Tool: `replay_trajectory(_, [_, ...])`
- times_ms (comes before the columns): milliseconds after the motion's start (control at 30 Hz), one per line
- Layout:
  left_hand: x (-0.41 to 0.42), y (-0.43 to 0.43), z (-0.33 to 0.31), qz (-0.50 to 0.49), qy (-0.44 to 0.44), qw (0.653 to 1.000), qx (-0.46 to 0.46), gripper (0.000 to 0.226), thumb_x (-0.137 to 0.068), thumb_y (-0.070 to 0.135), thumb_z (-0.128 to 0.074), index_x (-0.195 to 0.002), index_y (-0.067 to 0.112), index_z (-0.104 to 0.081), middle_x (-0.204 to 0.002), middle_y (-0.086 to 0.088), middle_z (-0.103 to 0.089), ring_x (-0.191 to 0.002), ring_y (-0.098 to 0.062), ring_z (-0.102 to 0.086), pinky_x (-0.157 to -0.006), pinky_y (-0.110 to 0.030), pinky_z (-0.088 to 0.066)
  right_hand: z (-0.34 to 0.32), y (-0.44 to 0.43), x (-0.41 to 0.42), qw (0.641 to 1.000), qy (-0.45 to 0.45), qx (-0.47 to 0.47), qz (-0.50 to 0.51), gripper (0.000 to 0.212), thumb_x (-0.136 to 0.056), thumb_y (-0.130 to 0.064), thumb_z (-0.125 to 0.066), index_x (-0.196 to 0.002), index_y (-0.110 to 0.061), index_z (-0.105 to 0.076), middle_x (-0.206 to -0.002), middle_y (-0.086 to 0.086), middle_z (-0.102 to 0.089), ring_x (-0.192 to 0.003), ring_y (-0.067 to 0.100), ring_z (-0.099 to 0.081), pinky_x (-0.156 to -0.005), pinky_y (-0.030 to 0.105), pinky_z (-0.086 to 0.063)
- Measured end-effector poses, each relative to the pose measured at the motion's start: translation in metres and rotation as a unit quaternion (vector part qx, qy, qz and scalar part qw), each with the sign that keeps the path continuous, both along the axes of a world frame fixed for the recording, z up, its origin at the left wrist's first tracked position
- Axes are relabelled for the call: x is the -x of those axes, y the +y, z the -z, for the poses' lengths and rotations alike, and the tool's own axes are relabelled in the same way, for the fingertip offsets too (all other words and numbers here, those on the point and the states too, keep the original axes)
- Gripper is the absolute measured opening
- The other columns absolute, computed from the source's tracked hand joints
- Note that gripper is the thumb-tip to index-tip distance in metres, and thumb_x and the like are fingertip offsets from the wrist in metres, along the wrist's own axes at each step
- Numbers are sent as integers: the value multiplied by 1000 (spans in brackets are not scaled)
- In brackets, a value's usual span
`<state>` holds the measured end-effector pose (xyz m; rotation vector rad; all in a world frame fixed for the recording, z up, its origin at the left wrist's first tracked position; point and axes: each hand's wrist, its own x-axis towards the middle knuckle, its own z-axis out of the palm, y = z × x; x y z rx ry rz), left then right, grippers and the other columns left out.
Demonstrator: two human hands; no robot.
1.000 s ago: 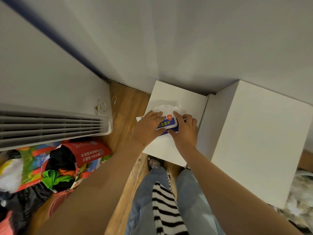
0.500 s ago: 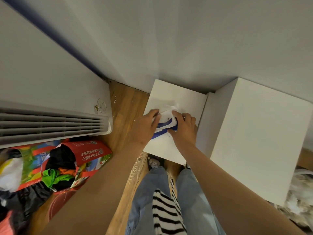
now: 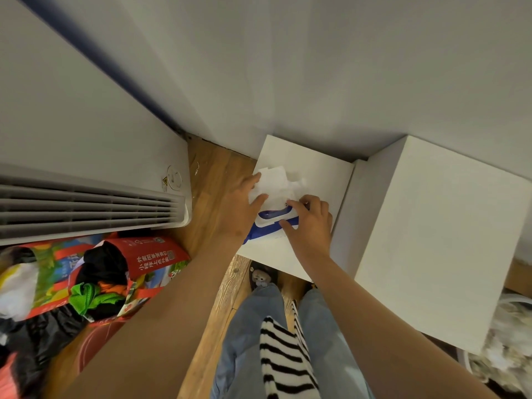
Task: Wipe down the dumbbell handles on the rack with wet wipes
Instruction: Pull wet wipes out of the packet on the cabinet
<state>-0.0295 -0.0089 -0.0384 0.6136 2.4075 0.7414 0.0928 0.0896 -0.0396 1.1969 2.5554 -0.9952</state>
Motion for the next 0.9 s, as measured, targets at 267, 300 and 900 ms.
replay_trajectory(267, [-19,-11,15,96,28,995,17,60,-82,34,-72,-135,11,-55,-148,-16,-44,-133,-38,-45,-112,-46,-33,0,-5,1,999,-1,34,34,36,-91,-15,-67,-127,-16,-63,-131,5,-51,-125,26,-40,-109,31,-34])
replay_trajectory(300, [-21,-11,14,98,27,995,21,60,-84,33,-71,-137,11,-53,-150,-16,-41,-136,-36,-41,-112,-39,-27,0,-6,1,998,0,40,41,36,-91,-13,-67,-126,-15,-64,-130,5,-51,-124,26,-41,-108,30,-34])
replay_trajectory(900, [-31,3,17,-4,-19,1000,-7,20,-82,17,-78,-98,11,-67,-147,-1,-45,-136,-21,-39,-106,-11,-26,-5,-7,30,993,-17,91,68,15,-93,-24,-63,-99,-13,-71,-112,3,-61,-112,23,-48,-102,33,-31])
